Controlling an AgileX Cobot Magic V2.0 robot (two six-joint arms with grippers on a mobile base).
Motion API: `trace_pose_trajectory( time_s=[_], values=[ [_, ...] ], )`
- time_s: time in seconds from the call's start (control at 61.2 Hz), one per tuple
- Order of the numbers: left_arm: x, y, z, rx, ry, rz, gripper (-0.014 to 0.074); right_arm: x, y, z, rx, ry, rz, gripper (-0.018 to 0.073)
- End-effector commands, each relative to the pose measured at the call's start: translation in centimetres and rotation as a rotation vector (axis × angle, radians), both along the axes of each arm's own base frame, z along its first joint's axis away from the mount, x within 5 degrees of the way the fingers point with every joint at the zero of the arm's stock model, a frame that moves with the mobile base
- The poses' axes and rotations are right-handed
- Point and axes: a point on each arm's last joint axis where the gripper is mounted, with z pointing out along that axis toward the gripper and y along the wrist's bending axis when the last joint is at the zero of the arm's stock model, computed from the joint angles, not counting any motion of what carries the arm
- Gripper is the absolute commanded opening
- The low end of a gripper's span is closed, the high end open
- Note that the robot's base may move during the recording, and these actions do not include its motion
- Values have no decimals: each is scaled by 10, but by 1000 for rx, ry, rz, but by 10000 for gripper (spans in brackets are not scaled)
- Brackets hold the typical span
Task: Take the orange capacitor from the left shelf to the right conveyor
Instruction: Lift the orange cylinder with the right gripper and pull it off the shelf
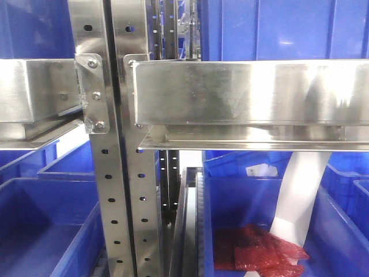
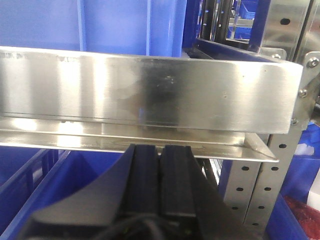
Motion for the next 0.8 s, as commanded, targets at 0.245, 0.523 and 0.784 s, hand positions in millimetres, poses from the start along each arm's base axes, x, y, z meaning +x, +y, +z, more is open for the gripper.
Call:
trace_pose_trajectory(
  time_s=[0.245,0.523,0.784],
  values=[
    [-1,1,9,-13,-99,5,-127,-2,0,16,-3,-110,-1,193],
    [-1,1,9,-13,-99,5,-127,-2,0,16,-3,-110,-1,193],
    [-1,1,9,-13,-99,5,-127,-2,0,16,-3,-110,-1,193]
  ],
)
